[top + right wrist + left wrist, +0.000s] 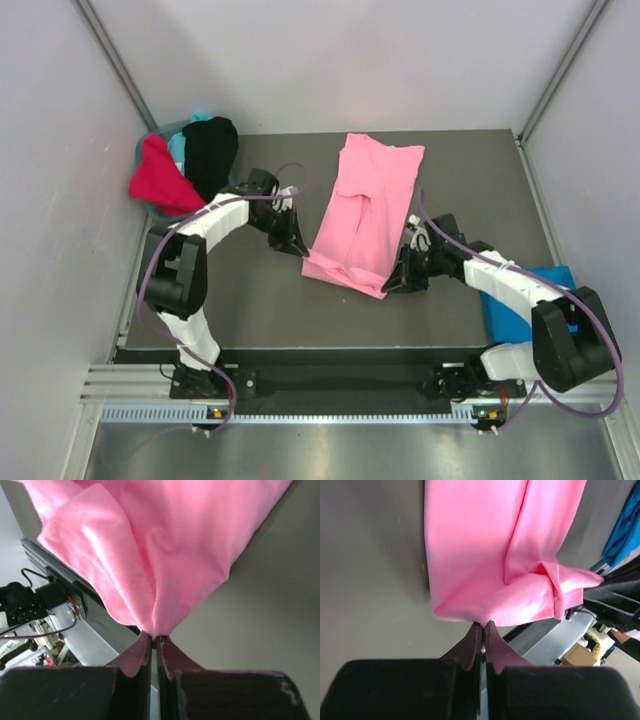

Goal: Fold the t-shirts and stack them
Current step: Fold the tshirt

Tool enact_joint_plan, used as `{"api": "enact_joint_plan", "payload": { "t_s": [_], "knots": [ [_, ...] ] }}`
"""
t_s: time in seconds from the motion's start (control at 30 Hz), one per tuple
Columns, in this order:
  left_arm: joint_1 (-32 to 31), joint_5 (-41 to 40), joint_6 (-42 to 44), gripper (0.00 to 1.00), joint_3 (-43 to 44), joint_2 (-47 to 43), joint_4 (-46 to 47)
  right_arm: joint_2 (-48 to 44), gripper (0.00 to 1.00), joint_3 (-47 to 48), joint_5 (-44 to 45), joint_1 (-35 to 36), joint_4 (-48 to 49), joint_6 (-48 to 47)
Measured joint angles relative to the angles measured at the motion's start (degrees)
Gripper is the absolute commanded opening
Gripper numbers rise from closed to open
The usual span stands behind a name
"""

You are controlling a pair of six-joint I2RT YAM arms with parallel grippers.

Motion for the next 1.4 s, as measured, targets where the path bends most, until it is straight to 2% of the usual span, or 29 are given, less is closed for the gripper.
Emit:
{"api": "enact_joint_plan", "payload": {
  "t_s": [0.23, 0.53, 0.9, 1.17, 1.4],
  "knots": [
    [0.0, 0.2, 1.0, 0.00, 8.2, 6.3, 0.7, 2.5, 0.00, 3.6, -1.2, -4.3, 1.0, -2.6],
    [0.0, -0.7, 3.1, 0.00, 19.8, 13.8, 1.2, 11.9, 0.00, 10.5, -1.6, -9.5, 4.2, -4.6],
    [-0.1, -0.9, 4.0, 0.00, 33.3, 25.3, 2.1, 19.7, 0.00, 18.2, 0.0, -12.5, 7.3, -6.6],
    [-0.1, -0.6, 3.1, 0.00, 40.1, 29.9, 3.7, 22.8, 0.00, 19.6, 1.0, -14.3, 7.7, -7.9],
    [-0.1, -0.7, 2.4, 0.00, 43.4, 32.1, 5.6, 27.5, 0.00, 24.6, 1.6, -16.1, 8.5, -9.2]
  ]
}}
